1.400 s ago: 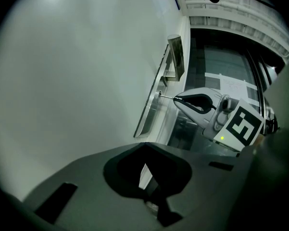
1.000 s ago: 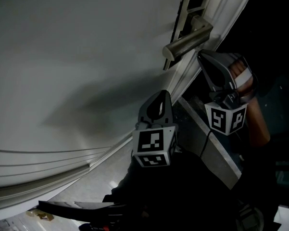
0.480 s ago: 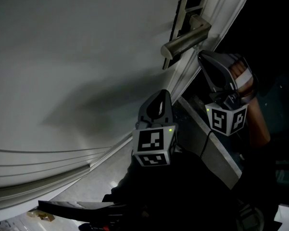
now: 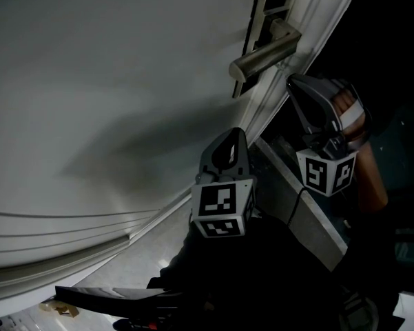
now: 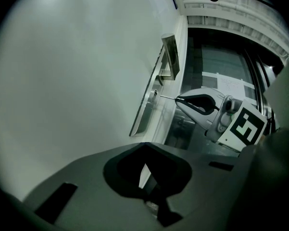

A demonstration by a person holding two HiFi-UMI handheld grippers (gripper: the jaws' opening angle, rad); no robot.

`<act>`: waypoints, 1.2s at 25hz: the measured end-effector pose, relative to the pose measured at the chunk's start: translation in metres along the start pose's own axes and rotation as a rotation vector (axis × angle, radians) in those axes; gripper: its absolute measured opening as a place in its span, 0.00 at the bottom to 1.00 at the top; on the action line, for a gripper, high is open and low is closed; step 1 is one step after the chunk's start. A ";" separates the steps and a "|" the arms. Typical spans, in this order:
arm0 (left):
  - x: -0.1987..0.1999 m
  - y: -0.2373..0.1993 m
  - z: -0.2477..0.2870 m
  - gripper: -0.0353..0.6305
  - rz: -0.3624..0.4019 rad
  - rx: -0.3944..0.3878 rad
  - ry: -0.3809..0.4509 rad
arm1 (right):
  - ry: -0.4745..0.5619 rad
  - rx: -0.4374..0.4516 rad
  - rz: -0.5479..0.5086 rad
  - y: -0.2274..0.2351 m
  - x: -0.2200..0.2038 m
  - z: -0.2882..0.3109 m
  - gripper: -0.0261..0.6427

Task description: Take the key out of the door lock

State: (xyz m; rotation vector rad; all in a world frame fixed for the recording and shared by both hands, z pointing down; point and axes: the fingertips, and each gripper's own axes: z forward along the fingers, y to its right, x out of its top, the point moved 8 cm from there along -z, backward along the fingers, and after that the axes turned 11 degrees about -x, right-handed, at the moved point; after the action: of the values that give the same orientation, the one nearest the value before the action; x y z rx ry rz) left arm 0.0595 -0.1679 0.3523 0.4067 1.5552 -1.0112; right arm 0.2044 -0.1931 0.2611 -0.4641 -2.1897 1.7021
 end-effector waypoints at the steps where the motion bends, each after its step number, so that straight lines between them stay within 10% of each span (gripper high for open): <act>1: 0.001 0.001 -0.002 0.05 0.000 0.000 0.001 | -0.001 0.001 0.000 0.001 0.001 -0.002 0.06; 30: 0.002 0.015 -0.006 0.05 0.025 -0.021 0.003 | -0.064 -0.025 0.107 0.005 0.004 -0.030 0.06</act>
State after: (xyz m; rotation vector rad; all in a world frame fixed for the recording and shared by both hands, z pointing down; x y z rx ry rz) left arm 0.0664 -0.1548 0.3446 0.4116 1.5586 -0.9746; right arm 0.2147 -0.1644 0.2635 -0.5491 -2.2715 1.7684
